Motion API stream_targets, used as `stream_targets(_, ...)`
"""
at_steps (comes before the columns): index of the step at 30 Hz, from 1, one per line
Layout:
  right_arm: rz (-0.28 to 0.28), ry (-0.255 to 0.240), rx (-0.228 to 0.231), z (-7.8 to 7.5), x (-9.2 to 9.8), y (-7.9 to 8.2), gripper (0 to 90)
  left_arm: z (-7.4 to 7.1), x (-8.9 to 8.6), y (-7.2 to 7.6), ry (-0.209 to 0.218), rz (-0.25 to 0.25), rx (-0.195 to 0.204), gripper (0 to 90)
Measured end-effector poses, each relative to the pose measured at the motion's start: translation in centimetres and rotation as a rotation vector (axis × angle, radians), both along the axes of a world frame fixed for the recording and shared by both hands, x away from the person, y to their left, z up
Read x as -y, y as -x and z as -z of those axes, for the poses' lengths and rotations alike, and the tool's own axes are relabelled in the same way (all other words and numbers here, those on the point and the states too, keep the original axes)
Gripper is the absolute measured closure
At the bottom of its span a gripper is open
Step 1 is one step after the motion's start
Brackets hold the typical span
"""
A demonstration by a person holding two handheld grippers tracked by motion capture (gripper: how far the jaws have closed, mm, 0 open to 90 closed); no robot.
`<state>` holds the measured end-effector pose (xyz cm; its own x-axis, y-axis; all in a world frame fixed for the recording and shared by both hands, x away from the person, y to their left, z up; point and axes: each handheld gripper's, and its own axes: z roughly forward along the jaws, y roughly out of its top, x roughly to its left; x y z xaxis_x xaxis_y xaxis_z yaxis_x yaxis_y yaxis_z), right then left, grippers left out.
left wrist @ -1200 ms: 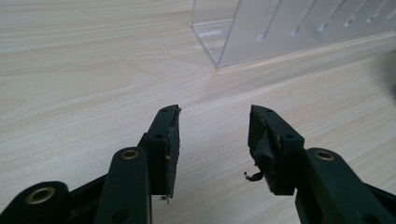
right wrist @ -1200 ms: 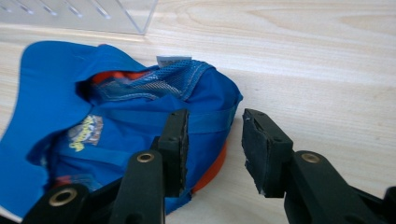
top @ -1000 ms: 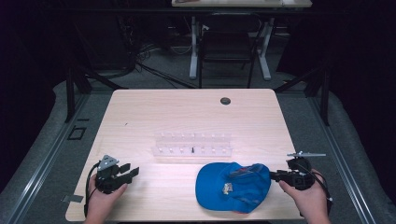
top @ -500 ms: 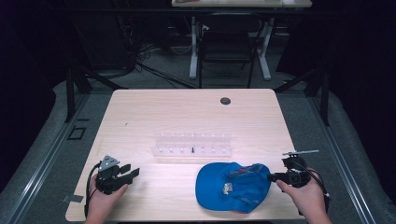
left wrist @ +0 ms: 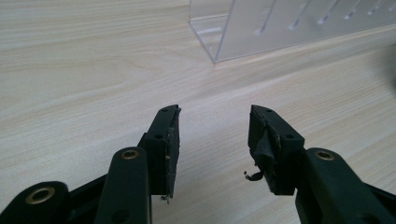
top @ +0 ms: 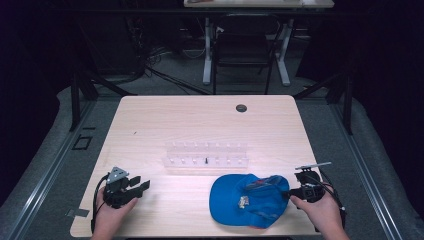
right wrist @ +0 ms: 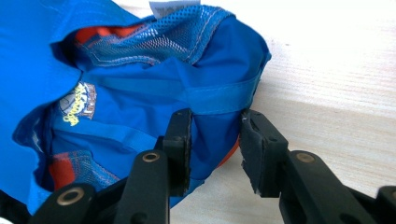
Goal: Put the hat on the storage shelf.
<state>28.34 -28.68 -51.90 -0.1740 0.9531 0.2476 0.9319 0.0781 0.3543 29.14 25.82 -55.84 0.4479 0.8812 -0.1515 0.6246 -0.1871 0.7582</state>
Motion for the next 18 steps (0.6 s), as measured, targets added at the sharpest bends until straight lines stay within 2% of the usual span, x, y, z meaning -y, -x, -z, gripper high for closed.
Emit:
stream_targets(8, -0.003, 0.005, -0.02, 0.51, -0.19, -0.21, 68.5, 0.02, -0.01, 0.0, -0.001, -0.001, 0.0, 53.9)
stream_targets(12, 0.002, -0.003, -0.037, 0.62, -0.17, -0.32, 76.1, 0.02, 0.01, -0.01, 0.0, -0.002, 0.0, 53.7)
stream_targets(18, -0.009, -0.006, -0.055, 0.44, -0.24, -0.43, 81.3, 0.04, 0.03, -0.02, 0.0, -0.003, 0.0, 53.7)
